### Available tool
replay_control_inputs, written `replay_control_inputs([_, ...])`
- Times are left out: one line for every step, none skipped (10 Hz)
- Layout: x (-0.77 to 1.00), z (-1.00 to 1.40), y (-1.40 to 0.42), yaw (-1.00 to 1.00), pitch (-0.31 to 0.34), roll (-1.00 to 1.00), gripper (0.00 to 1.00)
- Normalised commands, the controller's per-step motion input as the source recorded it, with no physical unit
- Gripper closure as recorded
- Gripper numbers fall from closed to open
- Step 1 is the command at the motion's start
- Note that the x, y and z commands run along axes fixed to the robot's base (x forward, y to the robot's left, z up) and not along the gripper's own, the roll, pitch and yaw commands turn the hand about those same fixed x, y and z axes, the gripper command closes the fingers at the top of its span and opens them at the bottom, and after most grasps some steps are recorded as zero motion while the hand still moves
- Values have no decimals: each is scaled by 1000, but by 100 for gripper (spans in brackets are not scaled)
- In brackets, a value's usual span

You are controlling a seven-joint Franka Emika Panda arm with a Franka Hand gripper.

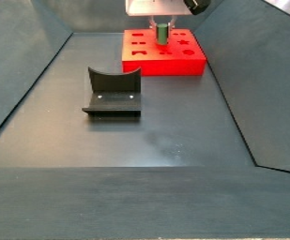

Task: Pick up the round object. Move up. Place the round object on the fixture. Regrasp the round object. Move to above the board. Insert the round object.
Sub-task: Insert the round object.

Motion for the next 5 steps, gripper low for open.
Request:
replay_control_inputs([0,-877,0,-6,-181,37,100])
replay_control_inputs([0,-846,0,0,-197,24,100])
replay_control_inputs([109,-243,0,-29,-59,0,100])
replay_control_inputs([0,0,0,0,0,16,100])
replay_control_inputs([0,0,0,-6,0,0,100])
